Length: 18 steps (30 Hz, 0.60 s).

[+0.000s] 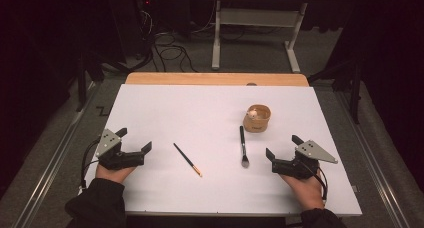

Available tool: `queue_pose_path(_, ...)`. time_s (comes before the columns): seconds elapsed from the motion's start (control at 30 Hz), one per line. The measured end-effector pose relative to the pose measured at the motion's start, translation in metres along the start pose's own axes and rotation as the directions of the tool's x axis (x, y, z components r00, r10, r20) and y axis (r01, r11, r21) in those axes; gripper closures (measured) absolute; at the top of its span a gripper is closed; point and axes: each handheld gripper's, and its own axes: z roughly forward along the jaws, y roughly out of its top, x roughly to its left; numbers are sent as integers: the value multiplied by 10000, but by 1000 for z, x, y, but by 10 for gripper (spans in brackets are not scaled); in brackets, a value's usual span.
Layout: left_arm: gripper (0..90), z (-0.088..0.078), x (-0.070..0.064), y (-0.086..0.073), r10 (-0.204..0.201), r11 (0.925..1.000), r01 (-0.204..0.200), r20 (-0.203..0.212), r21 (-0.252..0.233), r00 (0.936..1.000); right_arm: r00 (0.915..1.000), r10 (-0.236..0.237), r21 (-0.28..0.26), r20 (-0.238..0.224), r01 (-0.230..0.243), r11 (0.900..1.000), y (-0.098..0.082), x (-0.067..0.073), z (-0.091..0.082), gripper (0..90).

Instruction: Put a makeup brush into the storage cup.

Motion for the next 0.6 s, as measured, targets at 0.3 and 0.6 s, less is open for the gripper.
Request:
queue_pose_path(0.3,6,1,2,1,-108,9999,108,7,-37,9999,9999,75,17,121,-75,10000,-2,-2,0,4)
queue_pose_path(0.6,7,1,2,0,-94,10000,94,30,-2,10000,9999,36,50,124,-36,10000,-2,-2,1,4)
